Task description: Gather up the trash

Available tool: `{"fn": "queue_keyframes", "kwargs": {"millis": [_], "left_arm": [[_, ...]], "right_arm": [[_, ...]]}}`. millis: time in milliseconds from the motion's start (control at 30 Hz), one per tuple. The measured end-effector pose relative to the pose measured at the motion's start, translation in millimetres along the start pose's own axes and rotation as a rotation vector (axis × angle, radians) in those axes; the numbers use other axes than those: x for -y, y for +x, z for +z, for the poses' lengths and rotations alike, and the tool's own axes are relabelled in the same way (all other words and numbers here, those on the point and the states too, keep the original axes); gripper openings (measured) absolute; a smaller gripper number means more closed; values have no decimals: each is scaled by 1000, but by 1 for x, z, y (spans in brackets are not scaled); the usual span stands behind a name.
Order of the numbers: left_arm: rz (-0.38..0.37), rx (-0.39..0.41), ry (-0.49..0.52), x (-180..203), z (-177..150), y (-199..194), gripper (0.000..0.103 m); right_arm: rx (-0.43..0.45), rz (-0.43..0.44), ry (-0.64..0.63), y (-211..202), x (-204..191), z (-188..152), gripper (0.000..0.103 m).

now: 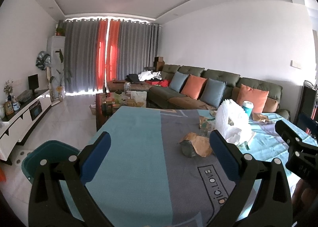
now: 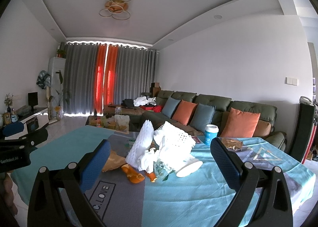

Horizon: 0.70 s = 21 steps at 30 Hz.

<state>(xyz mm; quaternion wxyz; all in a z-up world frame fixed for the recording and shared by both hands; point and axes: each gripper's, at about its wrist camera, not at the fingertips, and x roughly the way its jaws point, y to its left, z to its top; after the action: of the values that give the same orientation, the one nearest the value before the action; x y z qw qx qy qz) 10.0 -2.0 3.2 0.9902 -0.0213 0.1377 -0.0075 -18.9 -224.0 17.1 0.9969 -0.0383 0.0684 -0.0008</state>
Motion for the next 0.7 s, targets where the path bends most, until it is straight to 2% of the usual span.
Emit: {"fn": "queue_keyframes", "kwargs": {"millis": [300, 700], "left_arm": [[-50, -58, 62, 13, 6, 29, 98], [-109, -190, 87, 30, 6, 84, 98]], "right_arm": [[-49, 13, -12, 19, 16, 23, 97], [-187, 112, -34, 74, 16, 39, 97]]}}
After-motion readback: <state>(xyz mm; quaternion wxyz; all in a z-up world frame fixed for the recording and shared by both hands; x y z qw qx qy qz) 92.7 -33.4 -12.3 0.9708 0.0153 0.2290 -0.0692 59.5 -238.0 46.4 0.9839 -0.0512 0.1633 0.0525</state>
